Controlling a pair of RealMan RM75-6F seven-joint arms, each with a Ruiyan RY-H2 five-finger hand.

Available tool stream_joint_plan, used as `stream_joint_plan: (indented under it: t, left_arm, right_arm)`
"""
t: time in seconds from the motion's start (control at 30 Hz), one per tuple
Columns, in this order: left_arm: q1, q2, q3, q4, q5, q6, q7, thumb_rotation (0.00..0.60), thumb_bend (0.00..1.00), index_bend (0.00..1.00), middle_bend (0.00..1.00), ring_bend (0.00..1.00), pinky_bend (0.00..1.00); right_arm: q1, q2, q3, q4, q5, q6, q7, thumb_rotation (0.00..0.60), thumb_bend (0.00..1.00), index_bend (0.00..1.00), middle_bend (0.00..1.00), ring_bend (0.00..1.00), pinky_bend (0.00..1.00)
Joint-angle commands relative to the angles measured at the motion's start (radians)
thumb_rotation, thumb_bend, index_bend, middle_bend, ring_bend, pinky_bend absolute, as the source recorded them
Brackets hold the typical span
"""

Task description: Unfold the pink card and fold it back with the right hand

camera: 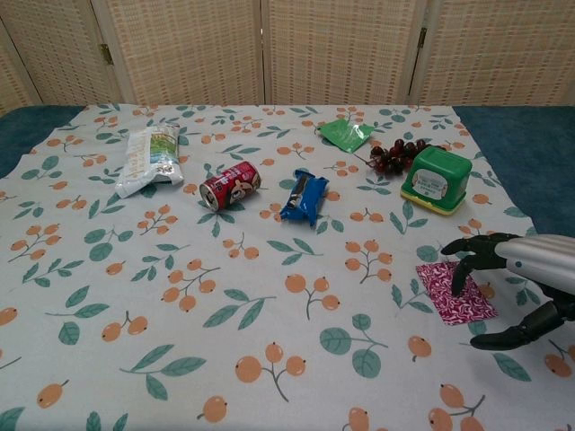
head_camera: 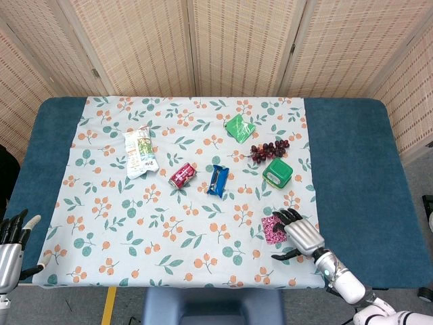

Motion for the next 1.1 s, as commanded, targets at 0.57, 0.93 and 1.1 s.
stream_joint_plan:
  t: [0.57,0.93,1.1]
  left_arm:
    - [0.002,-0.011,0.001,0.017,-0.002,-0.005,-0.013,0.600,0.28,0.17,0.02,0.06,0.00]
    - [0.007,-0.013,0.000,0.032,-0.014,-0.009,-0.025,0.600,0.28,0.17,0.02,0.06,0.00]
    - [0.006,-0.015,0.000,0.036,-0.012,-0.010,-0.027,0.600,0.28,0.17,0.02,0.06,0.00]
  right_arm:
    - [-0.030,0.059,-0.016,-0.040,0.000,0.049,0.007,0.281,0.11,0.33,0.10,0.00,0.00]
    - [0.019,-0.017,0.004,-0.013,0.009,-0.012,-0.015,0.280,0.11,0.33,0.10,0.00,0.00]
    - [0.028,-0.030,0.006,0.000,0.015,-0.020,-0.014,0.284,0.11,0.33,0.10,0.00,0.00]
